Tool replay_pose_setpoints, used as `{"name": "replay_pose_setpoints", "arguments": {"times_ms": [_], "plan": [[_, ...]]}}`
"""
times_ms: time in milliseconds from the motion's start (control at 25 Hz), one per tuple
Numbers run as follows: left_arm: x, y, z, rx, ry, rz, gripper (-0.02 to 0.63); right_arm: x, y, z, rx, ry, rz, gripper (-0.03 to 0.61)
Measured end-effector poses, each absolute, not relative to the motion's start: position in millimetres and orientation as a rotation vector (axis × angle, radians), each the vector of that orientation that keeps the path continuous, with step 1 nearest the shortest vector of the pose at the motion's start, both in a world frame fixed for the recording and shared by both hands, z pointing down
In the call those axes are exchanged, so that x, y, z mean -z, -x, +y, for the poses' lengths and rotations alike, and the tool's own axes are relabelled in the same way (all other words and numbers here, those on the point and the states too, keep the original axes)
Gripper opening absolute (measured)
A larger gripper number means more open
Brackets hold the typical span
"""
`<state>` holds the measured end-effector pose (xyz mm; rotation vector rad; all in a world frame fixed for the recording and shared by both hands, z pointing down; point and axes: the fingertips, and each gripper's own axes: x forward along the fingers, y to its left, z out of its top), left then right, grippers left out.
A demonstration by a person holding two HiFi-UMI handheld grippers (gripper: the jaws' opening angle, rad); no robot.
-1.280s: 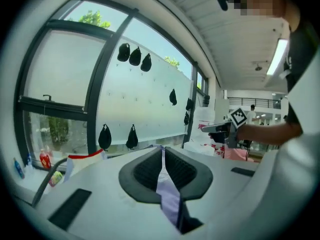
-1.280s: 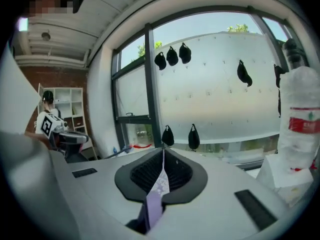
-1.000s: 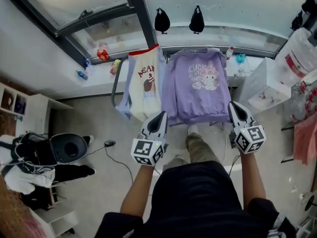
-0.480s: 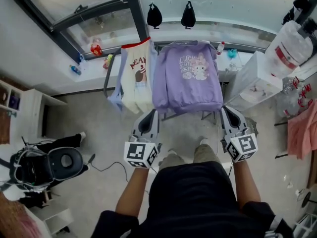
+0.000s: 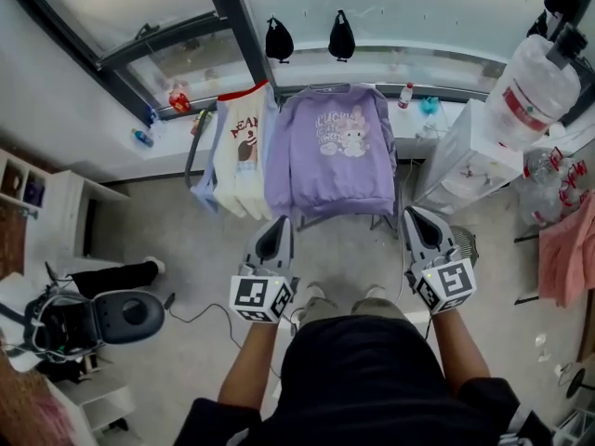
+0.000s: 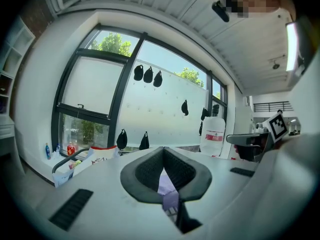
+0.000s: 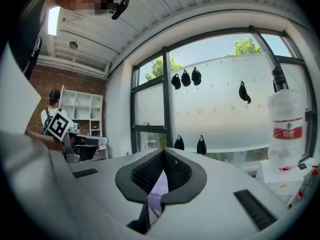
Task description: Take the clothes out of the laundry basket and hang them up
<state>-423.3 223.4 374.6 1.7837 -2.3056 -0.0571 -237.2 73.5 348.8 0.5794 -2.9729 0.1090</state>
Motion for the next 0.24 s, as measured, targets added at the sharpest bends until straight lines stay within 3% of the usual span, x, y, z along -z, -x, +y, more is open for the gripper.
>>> {"name": "replay_pose_setpoints", "arguments": {"times_ms": [240], "plan": [[-366, 373, 187, 0.070, -1.766, -2.326, 0.005, -342, 194, 38, -0.156, -0.565, -3.002, -0.002]]}}
